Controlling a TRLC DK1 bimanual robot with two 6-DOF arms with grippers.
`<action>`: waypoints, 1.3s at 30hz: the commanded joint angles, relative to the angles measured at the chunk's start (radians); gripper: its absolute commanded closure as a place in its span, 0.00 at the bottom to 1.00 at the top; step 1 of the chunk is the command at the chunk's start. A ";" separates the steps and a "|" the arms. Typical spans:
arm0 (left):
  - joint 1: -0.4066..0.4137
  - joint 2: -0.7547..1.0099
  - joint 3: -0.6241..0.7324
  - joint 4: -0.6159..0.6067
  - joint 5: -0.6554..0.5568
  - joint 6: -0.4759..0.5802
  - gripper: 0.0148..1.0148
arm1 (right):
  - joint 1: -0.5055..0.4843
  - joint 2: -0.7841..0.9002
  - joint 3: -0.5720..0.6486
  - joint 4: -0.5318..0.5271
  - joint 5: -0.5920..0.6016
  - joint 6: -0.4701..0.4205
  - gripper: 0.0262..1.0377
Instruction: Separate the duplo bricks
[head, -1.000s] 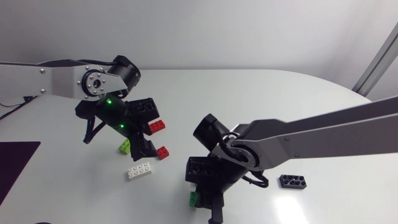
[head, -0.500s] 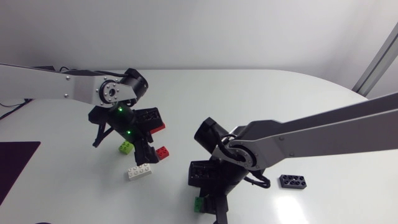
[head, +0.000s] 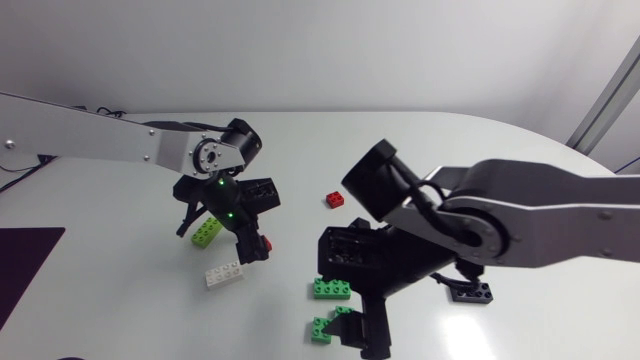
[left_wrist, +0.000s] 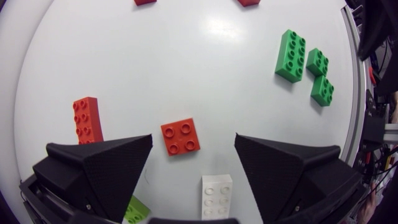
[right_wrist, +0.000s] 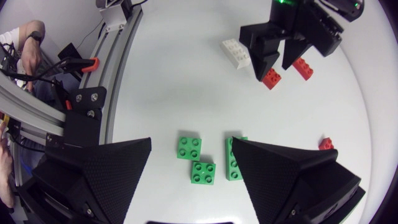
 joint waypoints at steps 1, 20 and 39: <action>0.000 0.033 0.034 0.004 -0.011 -0.031 0.22 | -0.001 -0.069 -0.058 -0.026 0.003 0.030 0.05; -0.012 0.119 0.041 0.050 -0.067 -0.097 0.52 | -0.053 -0.344 -0.203 -0.076 0.006 0.096 0.05; -0.132 0.234 0.320 0.016 -0.073 -0.112 0.82 | -0.286 -0.161 -0.168 0.091 0.069 0.159 0.08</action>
